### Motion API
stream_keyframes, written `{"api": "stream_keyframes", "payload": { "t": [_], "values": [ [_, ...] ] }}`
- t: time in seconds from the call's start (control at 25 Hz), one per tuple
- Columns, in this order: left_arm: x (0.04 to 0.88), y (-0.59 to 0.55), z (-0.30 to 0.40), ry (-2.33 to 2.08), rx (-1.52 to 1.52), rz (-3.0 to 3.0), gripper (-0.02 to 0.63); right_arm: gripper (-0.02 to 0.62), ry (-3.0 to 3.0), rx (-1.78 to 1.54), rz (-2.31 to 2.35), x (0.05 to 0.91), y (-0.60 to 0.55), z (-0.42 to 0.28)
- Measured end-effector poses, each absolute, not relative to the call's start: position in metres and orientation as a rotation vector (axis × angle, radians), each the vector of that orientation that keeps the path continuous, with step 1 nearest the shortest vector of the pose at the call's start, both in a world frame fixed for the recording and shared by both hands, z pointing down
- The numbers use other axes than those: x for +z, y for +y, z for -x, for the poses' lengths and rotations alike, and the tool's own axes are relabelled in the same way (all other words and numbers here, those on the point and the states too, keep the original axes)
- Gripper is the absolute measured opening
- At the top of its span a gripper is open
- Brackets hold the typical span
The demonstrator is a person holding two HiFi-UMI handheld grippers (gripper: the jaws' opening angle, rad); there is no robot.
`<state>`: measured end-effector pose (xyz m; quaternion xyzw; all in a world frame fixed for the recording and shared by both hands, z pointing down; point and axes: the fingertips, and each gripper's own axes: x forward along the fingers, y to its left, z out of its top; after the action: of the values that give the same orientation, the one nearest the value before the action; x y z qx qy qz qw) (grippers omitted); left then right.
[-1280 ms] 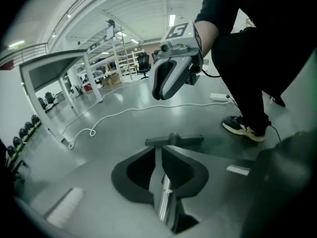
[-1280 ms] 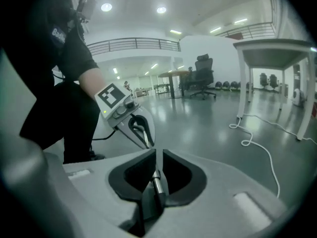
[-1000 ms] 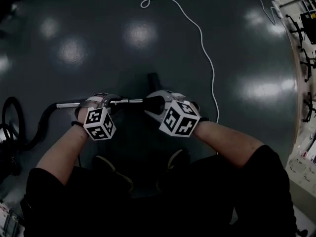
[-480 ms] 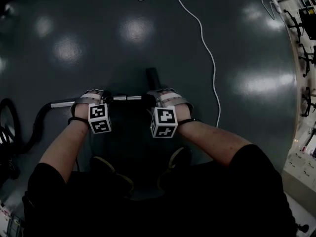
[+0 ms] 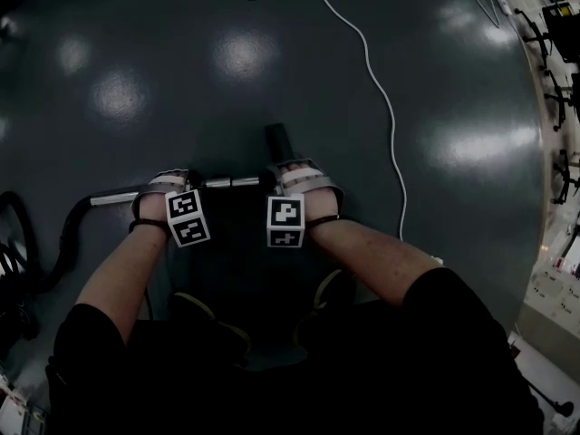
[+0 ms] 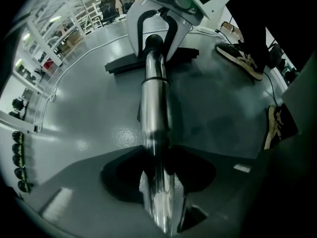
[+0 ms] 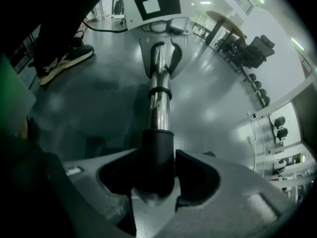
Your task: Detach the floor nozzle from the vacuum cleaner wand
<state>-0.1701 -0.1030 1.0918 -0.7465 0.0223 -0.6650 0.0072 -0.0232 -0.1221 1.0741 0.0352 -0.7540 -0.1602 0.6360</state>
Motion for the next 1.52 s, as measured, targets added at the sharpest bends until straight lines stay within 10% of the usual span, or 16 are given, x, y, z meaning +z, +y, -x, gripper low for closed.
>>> {"api": "stream_keyframes", "payload": {
  "t": [0.36, 1.04, 1.52],
  "values": [
    [1.073, -0.110, 0.176, 0.082, -2.108, 2.321, 0.172, 0.160, -1.734, -0.345, -0.085, 1.068, -0.127, 0.033],
    [1.050, -0.110, 0.164, 0.055, -2.060, 2.306, 0.169, 0.160, -1.770, 0.769, 0.408, 1.008, -0.093, 0.027],
    [1.036, -0.120, 0.165, 0.075, -2.033, 2.384, 0.169, 0.150, -1.806, 0.072, 0.105, 1.003, -0.121, 0.032]
  ]
}}
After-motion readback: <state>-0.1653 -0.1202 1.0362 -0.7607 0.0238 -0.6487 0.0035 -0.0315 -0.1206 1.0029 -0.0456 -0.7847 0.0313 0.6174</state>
